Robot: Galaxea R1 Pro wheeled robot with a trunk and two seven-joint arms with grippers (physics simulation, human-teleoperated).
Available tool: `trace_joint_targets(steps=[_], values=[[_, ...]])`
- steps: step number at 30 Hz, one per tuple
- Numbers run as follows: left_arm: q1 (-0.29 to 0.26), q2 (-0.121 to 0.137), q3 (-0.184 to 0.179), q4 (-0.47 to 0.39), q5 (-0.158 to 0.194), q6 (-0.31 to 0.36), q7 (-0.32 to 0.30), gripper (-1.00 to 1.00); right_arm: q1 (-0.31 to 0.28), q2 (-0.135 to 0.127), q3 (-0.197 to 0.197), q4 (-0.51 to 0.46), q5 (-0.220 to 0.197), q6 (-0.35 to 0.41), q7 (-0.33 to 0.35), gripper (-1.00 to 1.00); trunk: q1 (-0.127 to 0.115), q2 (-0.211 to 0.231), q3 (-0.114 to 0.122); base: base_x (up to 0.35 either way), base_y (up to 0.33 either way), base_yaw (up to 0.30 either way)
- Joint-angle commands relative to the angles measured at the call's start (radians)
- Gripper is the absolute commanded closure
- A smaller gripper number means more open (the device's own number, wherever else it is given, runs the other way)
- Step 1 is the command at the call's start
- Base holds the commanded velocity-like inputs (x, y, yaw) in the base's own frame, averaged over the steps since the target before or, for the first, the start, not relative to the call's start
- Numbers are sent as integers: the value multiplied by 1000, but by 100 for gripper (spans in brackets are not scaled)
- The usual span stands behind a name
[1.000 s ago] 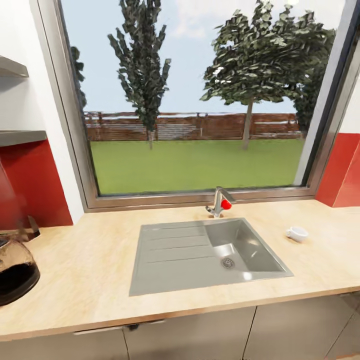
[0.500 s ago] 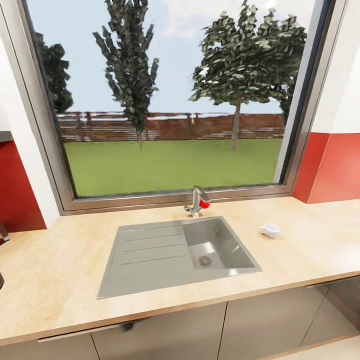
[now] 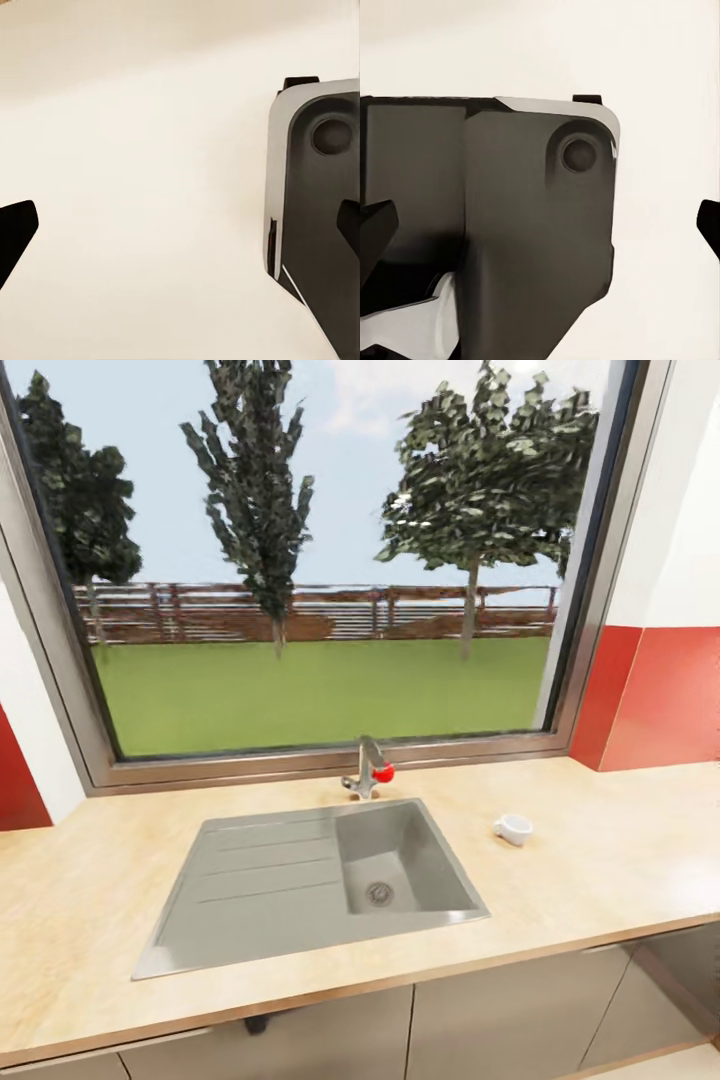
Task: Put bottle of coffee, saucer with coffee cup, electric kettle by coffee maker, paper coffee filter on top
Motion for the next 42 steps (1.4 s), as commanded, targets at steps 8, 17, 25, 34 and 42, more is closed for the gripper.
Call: trace_joint_targets(steps=[8, 17, 25, 34, 42], values=[[-1, 0, 8, 2, -11, -4, 5, -100, 0, -1, 8, 0, -11, -2, 4, -100, 1, -1, -2, 37, -273, -8], [-1, 0, 8, 2, -11, -4, 5, -100, 0, 0, 8, -1, -12, -2, 4, -100, 1, -1, -14, 1, -273, -101], [-1, 0, 8, 1, -11, -4, 6, -100, 0, 0, 8, -2, -12, -2, 3, -100, 1, -1, -16, -71, -272, -22], [-1, 0, 9, 1, -12, -4, 6, -100, 0, 0, 8, -2, -12, -2, 3, -100, 1, -1, -16, -137, -269, -1], [-1, 0, 9, 1, -12, -4, 6, -100, 0, 0, 8, -2, -12, -2, 2, -100, 1, -1, -16, -124, -269, 0]])
